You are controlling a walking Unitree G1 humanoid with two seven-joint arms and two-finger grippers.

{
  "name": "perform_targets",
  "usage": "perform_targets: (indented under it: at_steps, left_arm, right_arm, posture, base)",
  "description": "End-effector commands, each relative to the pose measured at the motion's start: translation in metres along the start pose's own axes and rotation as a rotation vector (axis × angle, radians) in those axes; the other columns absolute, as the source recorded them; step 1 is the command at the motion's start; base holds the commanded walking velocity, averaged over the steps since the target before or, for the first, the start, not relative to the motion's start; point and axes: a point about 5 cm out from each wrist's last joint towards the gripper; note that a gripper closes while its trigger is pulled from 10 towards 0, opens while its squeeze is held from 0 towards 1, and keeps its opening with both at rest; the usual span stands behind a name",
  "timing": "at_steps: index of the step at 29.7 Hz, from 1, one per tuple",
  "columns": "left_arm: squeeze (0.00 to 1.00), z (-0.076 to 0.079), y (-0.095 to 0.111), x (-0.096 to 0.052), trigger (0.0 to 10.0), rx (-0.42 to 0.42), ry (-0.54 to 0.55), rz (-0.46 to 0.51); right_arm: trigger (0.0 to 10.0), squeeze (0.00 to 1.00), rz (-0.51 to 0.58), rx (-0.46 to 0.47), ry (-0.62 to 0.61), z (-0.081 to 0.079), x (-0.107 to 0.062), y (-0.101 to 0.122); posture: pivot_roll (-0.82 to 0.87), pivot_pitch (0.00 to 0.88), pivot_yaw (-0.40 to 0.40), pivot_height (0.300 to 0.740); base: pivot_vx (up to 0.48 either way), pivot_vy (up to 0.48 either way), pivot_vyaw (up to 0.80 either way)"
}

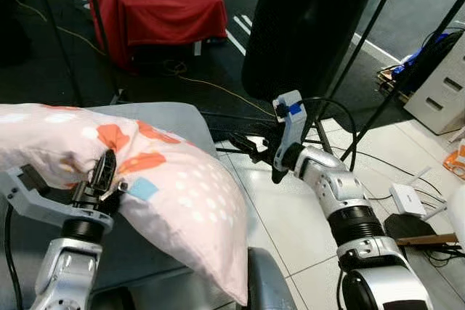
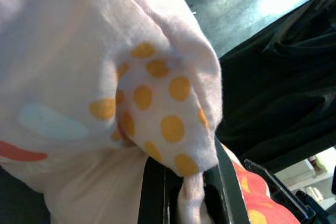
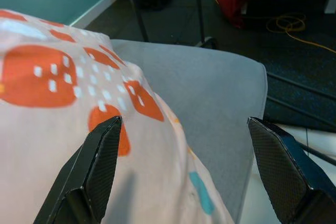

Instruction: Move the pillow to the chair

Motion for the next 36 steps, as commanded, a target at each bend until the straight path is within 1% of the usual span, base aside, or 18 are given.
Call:
perform_targets:
  at_steps: [1, 5, 7, 9, 11, 15, 20, 24, 26, 29, 33, 34, 36]
  left_arm:
    - [0.0, 0.014, -0.004, 0.002, 10.0, 0.006, -0.065, -0.016]
    - [0.0, 0.017, -0.007, 0.006, 10.0, 0.028, -0.056, -0.033]
    - [0.0, 0.017, -0.007, 0.006, 10.0, 0.028, -0.056, -0.033]
    - [0.0, 0.017, -0.009, 0.008, 10.0, 0.055, -0.043, -0.044]
    - [0.0, 0.017, -0.009, 0.008, 10.0, 0.055, -0.043, -0.044]
    - [0.0, 0.015, -0.014, 0.009, 10.0, 0.132, -0.011, -0.062]
    - [0.0, 0.012, -0.016, 0.008, 10.0, 0.167, 0.007, -0.083]
    - [0.0, 0.012, -0.017, 0.008, 10.0, 0.166, 0.009, -0.086]
    - [0.0, 0.013, -0.02, 0.009, 10.0, 0.169, 0.013, -0.122]
    - [0.0, 0.014, -0.024, 0.01, 10.0, 0.173, 0.015, -0.137]
    - [0.0, 0.014, -0.025, 0.01, 10.0, 0.173, 0.017, -0.135]
    - [0.0, 0.014, -0.024, 0.01, 10.0, 0.163, 0.02, -0.115]
    - [0.0, 0.014, -0.024, 0.01, 10.0, 0.163, 0.02, -0.115]
  right_arm:
    - [10.0, 0.0, 0.004, 0.016, -0.009, 0.002, -0.001, -0.002]
    - [10.0, 0.0, 0.008, 0.018, 0.0, 0.001, 0.0, -0.002]
    - [10.0, 0.0, 0.008, 0.018, 0.0, 0.001, 0.0, -0.002]
    - [10.0, 0.0, 0.013, 0.028, 0.001, 0.001, 0.0, -0.003]
    - [10.0, 0.0, 0.013, 0.028, 0.001, 0.001, 0.0, -0.003]
    - [10.0, 0.0, -0.004, 0.05, 0.009, -0.004, -0.001, -0.014]
    - [10.0, 0.0, -0.021, 0.069, 0.0, -0.006, -0.005, -0.024]
    - [10.0, 0.0, -0.023, 0.071, -0.001, -0.007, -0.006, -0.026]
    - [10.0, 0.0, -0.026, 0.074, 0.0, -0.007, -0.006, -0.026]
    - [10.0, 0.0, -0.025, 0.074, -0.002, -0.006, -0.006, -0.025]
    - [10.0, 0.0, -0.024, 0.072, -0.003, -0.005, -0.006, -0.024]
    - [10.0, 0.0, -0.022, 0.07, -0.005, -0.004, -0.006, -0.023]
    - [10.0, 0.0, -0.022, 0.07, -0.005, -0.004, -0.006, -0.023]
  posture:
    - [-0.09, 0.046, -0.143, 0.566]
    - [-0.09, 0.04, -0.143, 0.581]
    - [-0.09, 0.04, -0.143, 0.581]
    - [-0.09, 0.028, -0.147, 0.591]
    - [-0.09, 0.028, -0.147, 0.591]
    - [-0.1, 0.013, -0.155, 0.611]
    - [-0.11, 0.016, -0.143, 0.631]
    - [-0.11, 0.018, -0.141, 0.636]
    - [-0.11, 0.019, -0.142, 0.646]
    - [-0.1, 0.02, -0.144, 0.656]
    - [-0.11, 0.02, -0.144, 0.661]
    - [-0.11, 0.021, -0.144, 0.666]
    - [-0.11, 0.021, -0.144, 0.666]
  base:
    - [0.0, 0.0, 0.0]
    - [0.0, 0.0, 0.0]
    - [0.0, 0.0, 0.0]
    - [0.0, 0.0, 0.0]
    - [0.0, 0.0, 0.0]
    - [0.0, 0.0, 0.0]
    - [0.0, 0.0, 0.0]
    - [0.0, 0.0, 0.0]
    - [-0.371, 0.0, 0.0]
    - [-0.48, 0.0, 0.0]
    - [-0.48, 0.0, 0.0]
    - [0.0, 0.0, 0.0]
    - [0.0, 0.0, 0.0]
Point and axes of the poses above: a point about 5 cm out from each wrist's last joint towards the gripper, its own x axis pointing out of the wrist towards the gripper, its own y axis along the axis of the wrist's last joint, z = x × y, and after that the axes turned 12 degrees about -x, right-handed
